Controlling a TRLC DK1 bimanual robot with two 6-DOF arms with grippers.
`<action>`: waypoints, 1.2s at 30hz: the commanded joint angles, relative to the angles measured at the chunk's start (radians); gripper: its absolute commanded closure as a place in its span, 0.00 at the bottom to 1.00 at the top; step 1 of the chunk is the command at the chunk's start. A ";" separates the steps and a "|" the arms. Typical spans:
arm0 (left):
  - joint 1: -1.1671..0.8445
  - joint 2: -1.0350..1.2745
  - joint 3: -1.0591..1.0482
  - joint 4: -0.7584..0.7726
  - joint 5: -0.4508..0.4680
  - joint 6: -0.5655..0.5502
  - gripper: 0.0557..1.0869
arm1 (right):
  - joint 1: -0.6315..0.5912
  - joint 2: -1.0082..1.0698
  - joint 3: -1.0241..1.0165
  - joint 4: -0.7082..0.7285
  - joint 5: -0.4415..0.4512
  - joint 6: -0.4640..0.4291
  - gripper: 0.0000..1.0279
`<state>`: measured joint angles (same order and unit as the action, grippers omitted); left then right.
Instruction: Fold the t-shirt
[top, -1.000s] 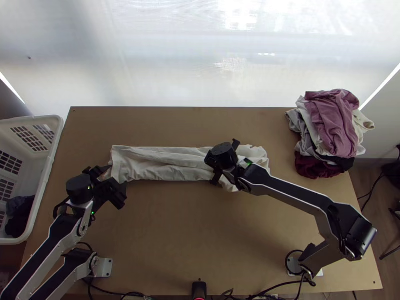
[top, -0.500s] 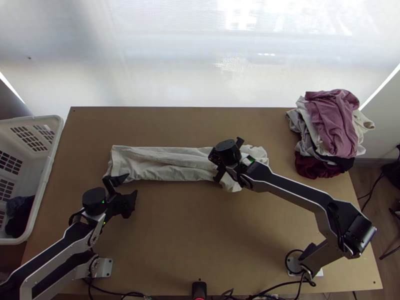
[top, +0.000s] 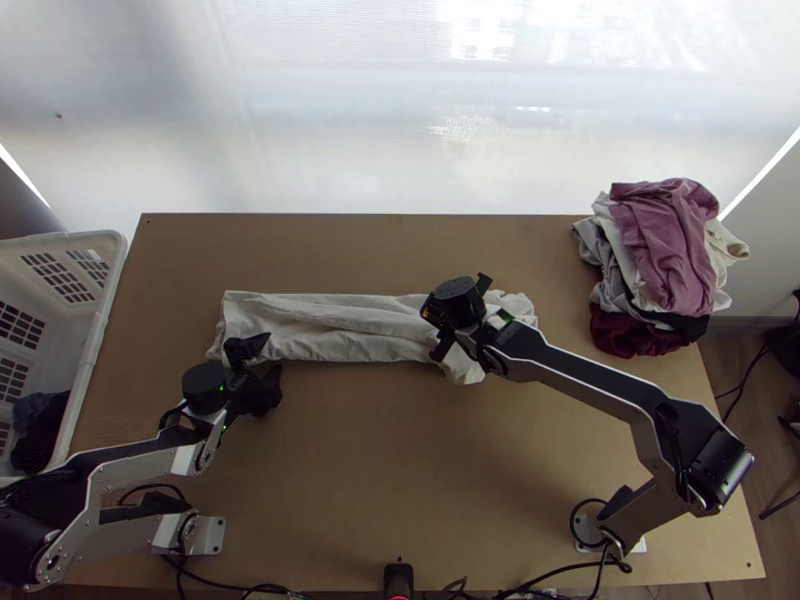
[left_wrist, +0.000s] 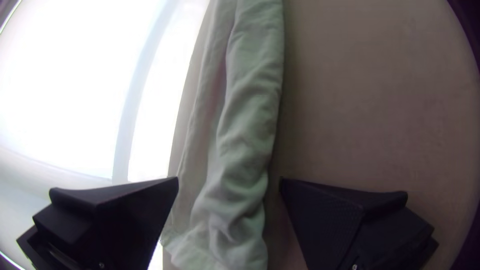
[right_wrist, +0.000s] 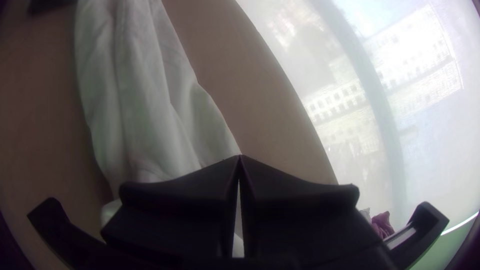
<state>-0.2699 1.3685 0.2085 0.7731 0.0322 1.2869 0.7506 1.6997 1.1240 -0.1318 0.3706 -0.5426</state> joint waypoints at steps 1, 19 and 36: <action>0.029 0.142 0.062 0.095 -0.009 0.048 0.05 | -0.005 0.002 -0.015 0.000 -0.006 0.004 0.97; 0.060 0.218 0.088 0.140 0.000 0.078 0.78 | -0.076 0.155 -0.063 0.215 -0.009 -0.036 0.97; 0.038 -0.120 0.022 -0.047 0.002 -0.011 0.90 | -0.028 0.107 -0.156 0.215 -0.007 0.024 0.97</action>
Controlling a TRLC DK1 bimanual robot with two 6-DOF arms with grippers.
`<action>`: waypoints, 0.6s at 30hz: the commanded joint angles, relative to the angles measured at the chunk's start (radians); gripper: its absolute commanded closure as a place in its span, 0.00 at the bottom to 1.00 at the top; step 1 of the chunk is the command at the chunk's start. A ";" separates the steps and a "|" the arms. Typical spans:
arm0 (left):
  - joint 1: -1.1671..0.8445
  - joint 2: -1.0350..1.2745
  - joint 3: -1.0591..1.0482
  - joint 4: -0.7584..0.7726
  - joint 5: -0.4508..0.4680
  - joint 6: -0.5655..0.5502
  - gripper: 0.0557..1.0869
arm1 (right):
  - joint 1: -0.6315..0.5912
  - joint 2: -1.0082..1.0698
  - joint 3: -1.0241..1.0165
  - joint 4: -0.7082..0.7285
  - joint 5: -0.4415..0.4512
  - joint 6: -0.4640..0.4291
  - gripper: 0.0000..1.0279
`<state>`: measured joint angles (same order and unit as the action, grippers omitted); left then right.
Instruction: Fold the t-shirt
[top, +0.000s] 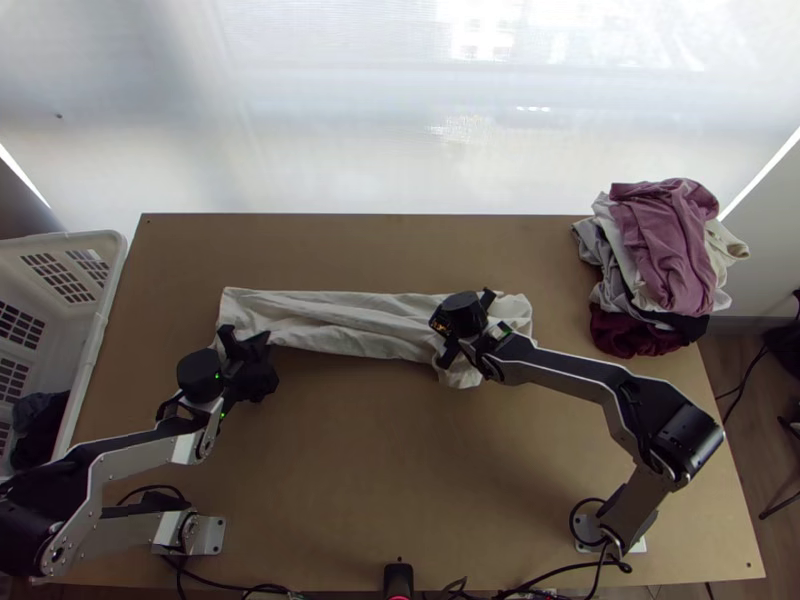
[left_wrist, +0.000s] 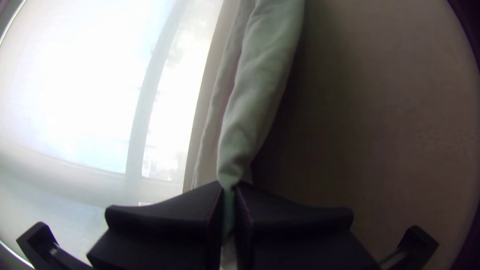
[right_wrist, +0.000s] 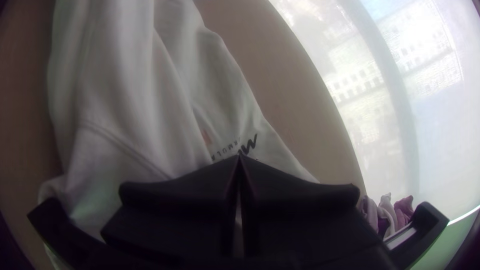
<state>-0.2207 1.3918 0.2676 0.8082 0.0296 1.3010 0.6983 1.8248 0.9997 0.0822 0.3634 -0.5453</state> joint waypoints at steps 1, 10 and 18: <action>-0.014 -0.171 -0.042 -0.104 0.006 -0.025 0.90 | 0.030 -0.024 -0.036 0.001 0.000 0.030 0.97; -0.026 -0.427 -0.068 -0.331 0.027 -0.032 0.90 | 0.067 -0.045 -0.046 -0.007 0.002 0.064 0.97; -0.035 -0.623 -0.119 -0.484 0.066 -0.023 0.90 | 0.056 -0.025 -0.026 -0.002 0.003 0.065 0.97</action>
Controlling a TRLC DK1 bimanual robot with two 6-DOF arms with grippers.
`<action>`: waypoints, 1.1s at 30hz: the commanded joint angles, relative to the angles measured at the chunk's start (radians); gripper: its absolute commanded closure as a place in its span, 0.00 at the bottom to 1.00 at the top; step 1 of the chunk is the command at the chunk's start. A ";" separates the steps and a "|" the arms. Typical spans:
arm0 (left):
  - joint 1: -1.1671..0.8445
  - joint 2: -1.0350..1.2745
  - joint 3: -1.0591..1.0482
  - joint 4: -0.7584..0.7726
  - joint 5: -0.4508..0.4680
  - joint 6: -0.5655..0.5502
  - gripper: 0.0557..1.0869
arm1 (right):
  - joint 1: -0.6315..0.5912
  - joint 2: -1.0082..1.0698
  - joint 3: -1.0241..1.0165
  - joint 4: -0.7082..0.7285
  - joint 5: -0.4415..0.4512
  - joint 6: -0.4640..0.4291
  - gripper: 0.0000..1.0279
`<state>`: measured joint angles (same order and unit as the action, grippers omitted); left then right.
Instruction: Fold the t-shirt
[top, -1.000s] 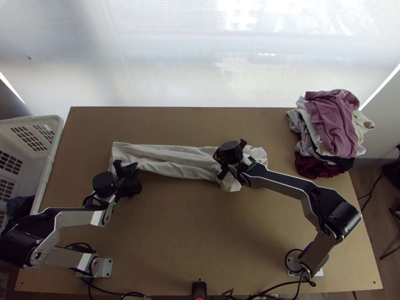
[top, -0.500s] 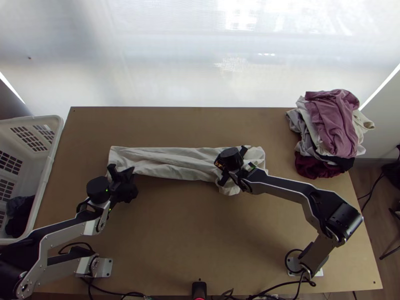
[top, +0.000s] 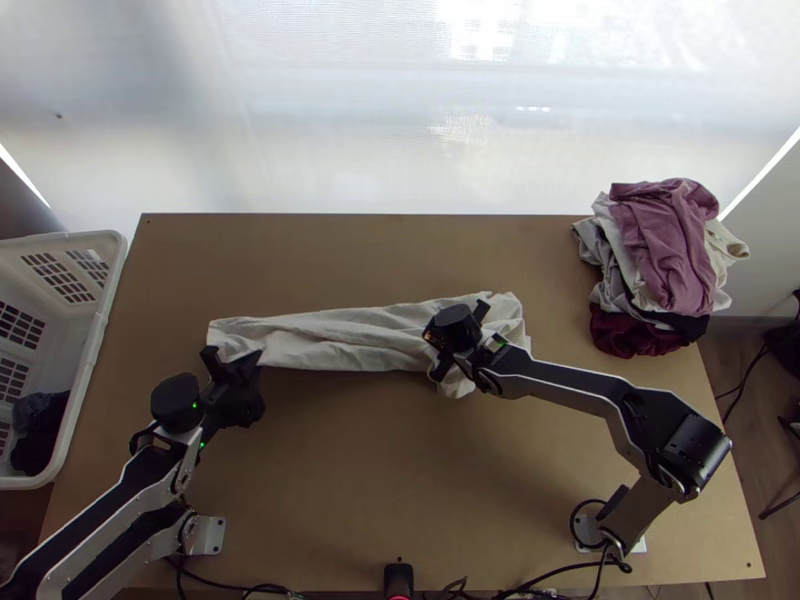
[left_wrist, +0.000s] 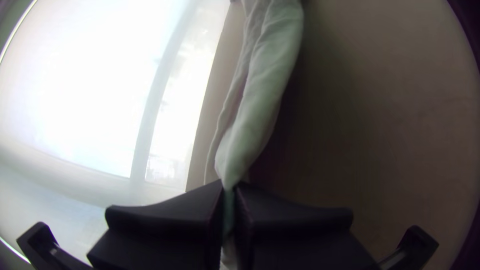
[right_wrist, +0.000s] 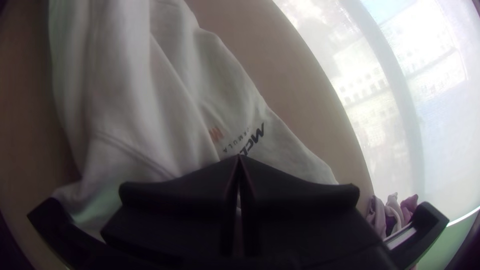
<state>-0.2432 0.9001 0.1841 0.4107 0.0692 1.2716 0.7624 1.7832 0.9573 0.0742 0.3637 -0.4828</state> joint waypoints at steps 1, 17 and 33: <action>-0.019 -0.119 -0.034 -0.076 0.030 0.017 0.90 | -0.018 0.019 0.031 0.007 0.003 0.001 0.97; -0.091 0.082 0.061 0.036 0.124 0.178 0.91 | -0.098 -0.214 0.037 -0.097 -0.009 0.000 0.97; -0.324 0.425 0.357 0.131 0.141 0.313 0.91 | -0.179 -0.354 -0.048 -0.148 -0.009 0.052 0.97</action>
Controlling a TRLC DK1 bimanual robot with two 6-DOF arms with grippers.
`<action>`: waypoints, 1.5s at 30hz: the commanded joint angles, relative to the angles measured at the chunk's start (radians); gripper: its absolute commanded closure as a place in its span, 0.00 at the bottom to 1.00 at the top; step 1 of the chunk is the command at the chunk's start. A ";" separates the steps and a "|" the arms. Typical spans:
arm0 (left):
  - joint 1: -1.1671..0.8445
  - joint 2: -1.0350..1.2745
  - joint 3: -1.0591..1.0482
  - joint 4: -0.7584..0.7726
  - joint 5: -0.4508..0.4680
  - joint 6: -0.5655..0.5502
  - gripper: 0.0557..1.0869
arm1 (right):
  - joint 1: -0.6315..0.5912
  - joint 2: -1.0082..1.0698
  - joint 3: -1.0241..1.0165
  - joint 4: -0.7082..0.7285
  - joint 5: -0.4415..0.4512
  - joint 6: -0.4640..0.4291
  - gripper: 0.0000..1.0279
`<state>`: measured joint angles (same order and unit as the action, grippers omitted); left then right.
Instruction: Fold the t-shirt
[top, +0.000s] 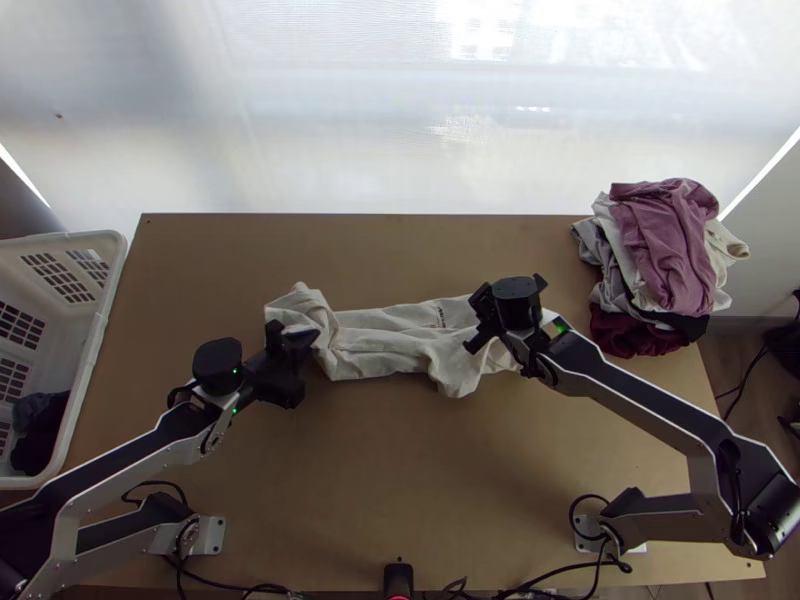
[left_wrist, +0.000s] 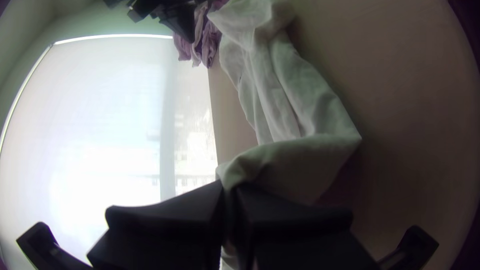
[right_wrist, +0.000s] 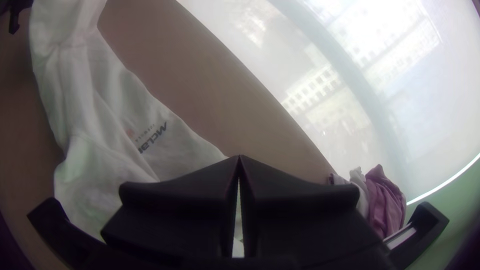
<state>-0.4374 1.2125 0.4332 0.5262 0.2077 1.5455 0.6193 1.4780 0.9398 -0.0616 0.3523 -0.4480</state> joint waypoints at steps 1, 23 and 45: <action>-0.152 0.125 0.124 0.015 -0.001 0.044 0.91 | -0.041 -0.051 -0.032 -0.015 0.002 0.020 0.97; -0.426 0.495 0.569 0.018 -0.123 0.027 0.91 | -0.202 -0.196 -0.136 -0.090 0.002 0.045 0.97; -0.558 0.884 0.846 0.113 -0.332 0.077 0.49 | -0.285 -0.367 -0.210 -0.176 -0.022 0.043 0.97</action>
<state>-0.9653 2.0026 1.2060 0.6128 -0.0513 1.6199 0.3450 1.1492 0.7464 -0.2203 0.3378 -0.4034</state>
